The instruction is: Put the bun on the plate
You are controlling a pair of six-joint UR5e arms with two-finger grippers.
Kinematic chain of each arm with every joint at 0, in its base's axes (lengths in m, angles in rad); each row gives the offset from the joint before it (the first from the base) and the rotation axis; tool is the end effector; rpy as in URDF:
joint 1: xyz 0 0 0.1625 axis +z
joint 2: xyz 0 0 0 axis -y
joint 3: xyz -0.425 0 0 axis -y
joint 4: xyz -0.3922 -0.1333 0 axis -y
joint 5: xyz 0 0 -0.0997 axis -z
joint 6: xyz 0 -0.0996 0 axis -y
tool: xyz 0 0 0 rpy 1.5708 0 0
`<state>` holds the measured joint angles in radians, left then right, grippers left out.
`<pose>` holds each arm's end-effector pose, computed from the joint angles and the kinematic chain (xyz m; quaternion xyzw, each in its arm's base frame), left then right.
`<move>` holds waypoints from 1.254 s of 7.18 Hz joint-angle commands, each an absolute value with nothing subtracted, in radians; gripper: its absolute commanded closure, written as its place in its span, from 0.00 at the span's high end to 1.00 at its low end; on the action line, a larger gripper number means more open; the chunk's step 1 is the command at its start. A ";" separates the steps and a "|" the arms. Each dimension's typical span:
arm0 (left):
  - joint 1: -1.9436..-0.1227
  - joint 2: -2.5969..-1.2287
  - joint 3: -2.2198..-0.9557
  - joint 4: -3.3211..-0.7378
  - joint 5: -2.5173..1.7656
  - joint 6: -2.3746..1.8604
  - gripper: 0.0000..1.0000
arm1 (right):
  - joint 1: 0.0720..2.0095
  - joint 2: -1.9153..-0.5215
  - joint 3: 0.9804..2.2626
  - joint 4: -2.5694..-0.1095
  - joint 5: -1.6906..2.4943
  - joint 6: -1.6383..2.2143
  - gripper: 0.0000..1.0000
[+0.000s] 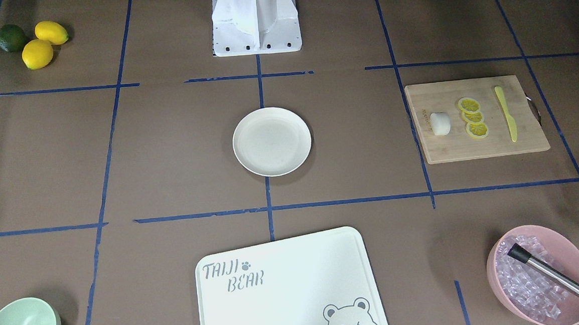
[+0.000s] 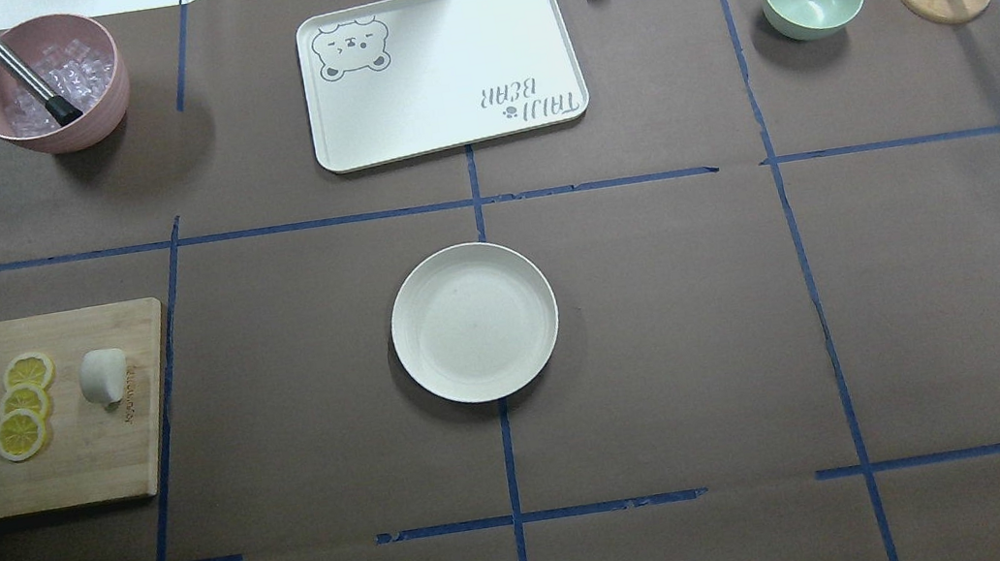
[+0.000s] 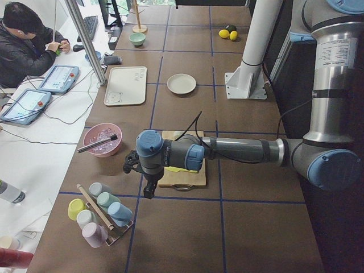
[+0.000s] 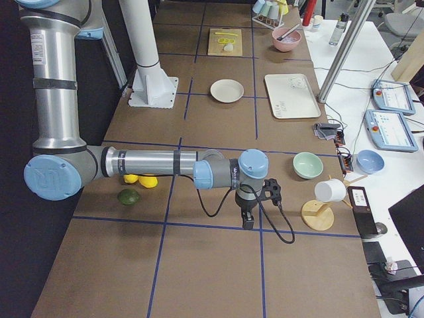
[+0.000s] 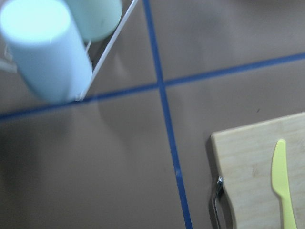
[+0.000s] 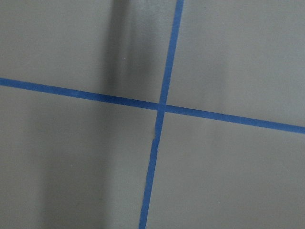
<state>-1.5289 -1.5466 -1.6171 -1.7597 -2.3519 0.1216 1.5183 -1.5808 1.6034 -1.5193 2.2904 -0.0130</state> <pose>-0.0424 -0.4963 0.6270 0.1124 0.3744 0.1150 0.9132 0.0417 -0.4957 0.6459 0.0277 -0.3525 -0.0437 0.9344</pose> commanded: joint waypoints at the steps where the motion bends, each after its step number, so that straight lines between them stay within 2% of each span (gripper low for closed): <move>1: -1.528 -1.545 -1.605 -1.808 -2.400 0.123 1.00 | 1.539 -1.621 1.656 -1.569 2.300 0.012 0.99; 3: -1.502 -1.546 -1.620 -1.941 -2.453 0.074 1.00 | 1.539 -1.621 1.657 -1.562 2.306 0.038 1.00; 5: -1.302 -1.552 -1.699 -1.954 -2.430 -0.320 1.00 | 1.539 -1.623 1.658 -1.562 2.307 0.038 1.00; 7: -1.096 -1.551 -1.852 -1.953 -2.236 -0.663 1.00 | 1.539 -1.623 1.658 -1.562 2.309 0.037 1.00; 9: -0.944 -1.568 -1.879 -1.954 -2.161 -0.831 1.00 | 1.539 -1.623 1.657 -1.562 2.306 0.038 1.00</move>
